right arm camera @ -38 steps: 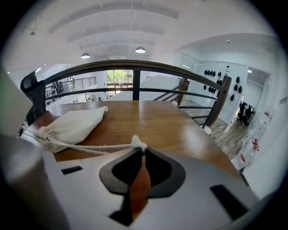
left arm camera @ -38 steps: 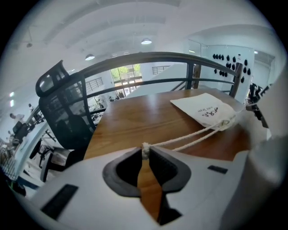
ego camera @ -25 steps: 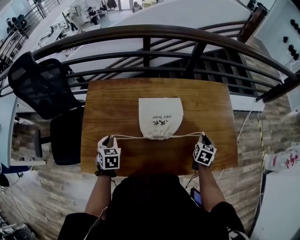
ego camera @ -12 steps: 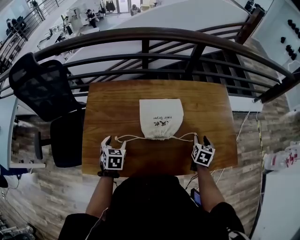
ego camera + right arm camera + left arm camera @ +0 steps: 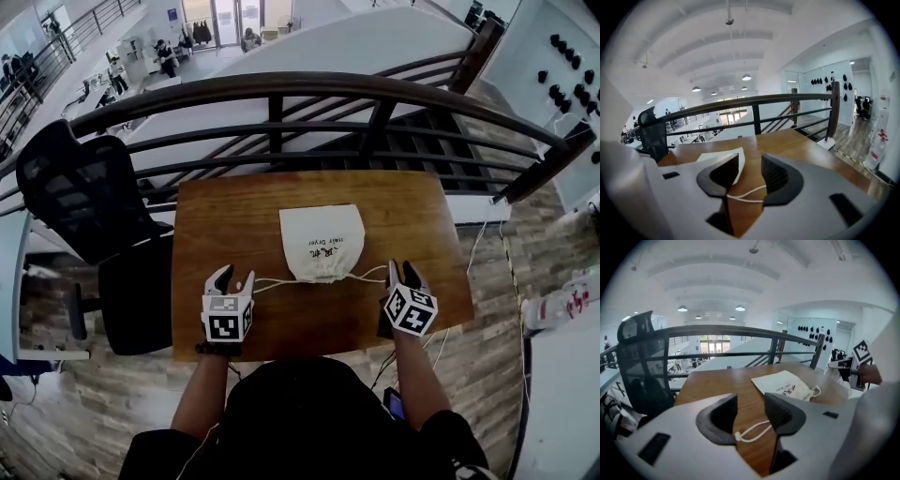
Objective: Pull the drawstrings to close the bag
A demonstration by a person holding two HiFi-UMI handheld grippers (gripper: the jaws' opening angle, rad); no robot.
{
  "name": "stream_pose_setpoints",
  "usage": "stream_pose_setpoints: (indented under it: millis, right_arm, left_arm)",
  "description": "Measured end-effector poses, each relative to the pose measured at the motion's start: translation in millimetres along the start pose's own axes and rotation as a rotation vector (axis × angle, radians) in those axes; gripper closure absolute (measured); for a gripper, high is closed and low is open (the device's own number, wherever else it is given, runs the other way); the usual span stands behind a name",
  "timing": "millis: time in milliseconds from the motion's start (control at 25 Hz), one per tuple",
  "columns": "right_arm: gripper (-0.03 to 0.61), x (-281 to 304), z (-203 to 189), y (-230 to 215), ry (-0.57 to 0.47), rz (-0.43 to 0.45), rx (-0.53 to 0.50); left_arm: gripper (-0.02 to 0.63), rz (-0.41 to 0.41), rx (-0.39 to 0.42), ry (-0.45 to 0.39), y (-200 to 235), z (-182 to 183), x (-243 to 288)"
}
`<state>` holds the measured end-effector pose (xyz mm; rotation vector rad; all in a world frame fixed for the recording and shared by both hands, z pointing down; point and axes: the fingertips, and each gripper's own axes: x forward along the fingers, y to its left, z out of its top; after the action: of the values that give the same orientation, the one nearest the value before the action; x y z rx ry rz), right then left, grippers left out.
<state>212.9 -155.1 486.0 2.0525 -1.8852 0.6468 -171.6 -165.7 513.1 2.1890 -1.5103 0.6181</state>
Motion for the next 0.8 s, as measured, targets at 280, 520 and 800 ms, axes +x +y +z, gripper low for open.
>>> stream_pose_setpoints:
  millis: [280, 520, 800]
  right_arm:
    - [0.443, -53, 16, 45, -0.078, 0.047, -0.022]
    - [0.446, -82, 18, 76, -0.109, 0.083, -0.015]
    - [0.462, -79, 21, 101, -0.123, 0.177, -0.006]
  left_arm:
    - [0.563, -0.029, 0.02, -0.208, 15, 32, -35]
    - [0.577, -0.093, -0.01, -0.252, 14, 40, -50]
    - [0.581, -0.105, -0.008, -0.285, -8, 54, -63]
